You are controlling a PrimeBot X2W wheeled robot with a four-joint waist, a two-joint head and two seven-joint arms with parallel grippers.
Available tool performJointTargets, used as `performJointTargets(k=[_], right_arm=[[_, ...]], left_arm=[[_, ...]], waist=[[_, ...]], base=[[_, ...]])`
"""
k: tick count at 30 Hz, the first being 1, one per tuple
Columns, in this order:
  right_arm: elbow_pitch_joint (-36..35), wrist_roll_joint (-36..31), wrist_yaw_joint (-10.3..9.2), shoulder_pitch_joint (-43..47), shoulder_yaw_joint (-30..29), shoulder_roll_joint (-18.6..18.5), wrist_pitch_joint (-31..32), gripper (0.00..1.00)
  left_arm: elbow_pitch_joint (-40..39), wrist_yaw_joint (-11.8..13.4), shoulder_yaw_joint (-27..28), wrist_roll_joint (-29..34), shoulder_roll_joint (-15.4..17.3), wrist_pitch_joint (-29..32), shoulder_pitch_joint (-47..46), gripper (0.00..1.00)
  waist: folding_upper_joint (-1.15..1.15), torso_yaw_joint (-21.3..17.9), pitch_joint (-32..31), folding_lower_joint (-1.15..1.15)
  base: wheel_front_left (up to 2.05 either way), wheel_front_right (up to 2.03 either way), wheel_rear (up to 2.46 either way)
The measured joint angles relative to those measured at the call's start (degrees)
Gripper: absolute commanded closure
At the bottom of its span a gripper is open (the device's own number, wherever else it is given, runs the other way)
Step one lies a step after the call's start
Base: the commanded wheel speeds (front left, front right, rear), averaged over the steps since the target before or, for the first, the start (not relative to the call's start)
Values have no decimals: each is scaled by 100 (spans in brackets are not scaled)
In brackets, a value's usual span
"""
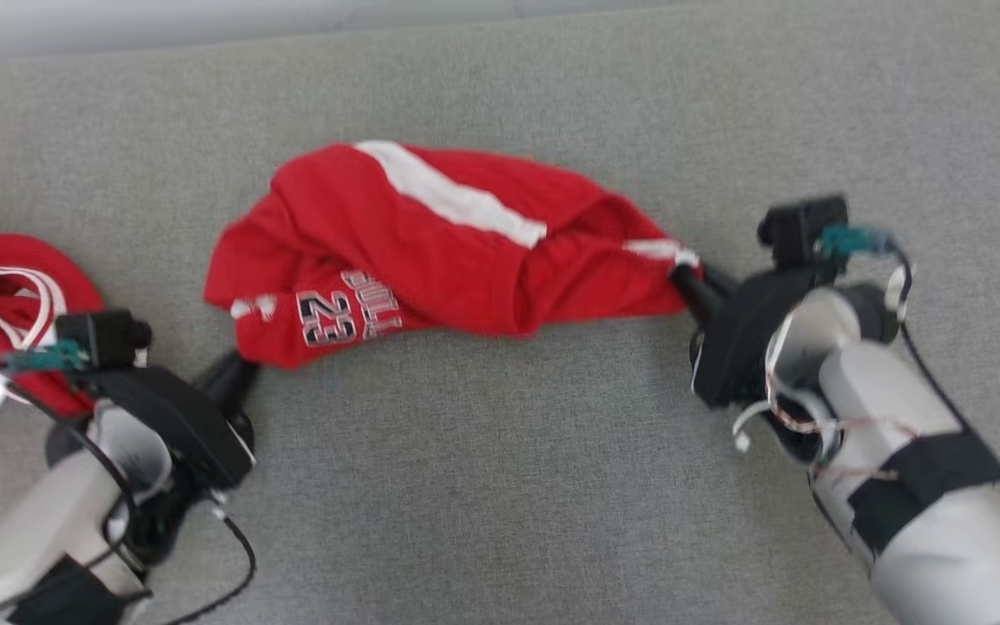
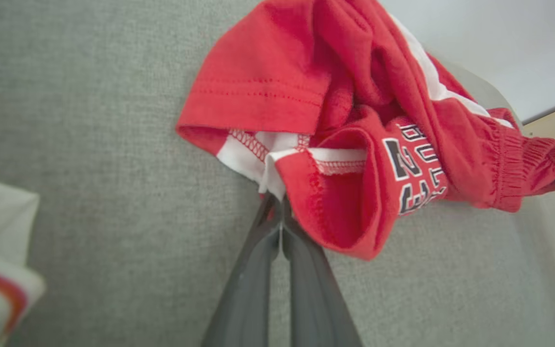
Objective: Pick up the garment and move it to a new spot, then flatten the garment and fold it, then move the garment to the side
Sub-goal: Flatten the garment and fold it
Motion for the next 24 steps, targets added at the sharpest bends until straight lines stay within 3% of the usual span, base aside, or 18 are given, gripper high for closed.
performJointTargets(k=[11, 24], right_arm=[[257, -9, 122, 521, 356, -126, -390, 100], [146, 119, 166, 1951, 704, -500, -501, 100]], left_arm=[[137, 0, -221, 58, -341, -419, 388, 100], [183, 0, -670, 276, -634, -666, 1385, 100]], waist=[[-1, 32, -514, 0], [-1, 94, -1455, -1]], base=[[0, 0, 0], [0, 0, 0]])
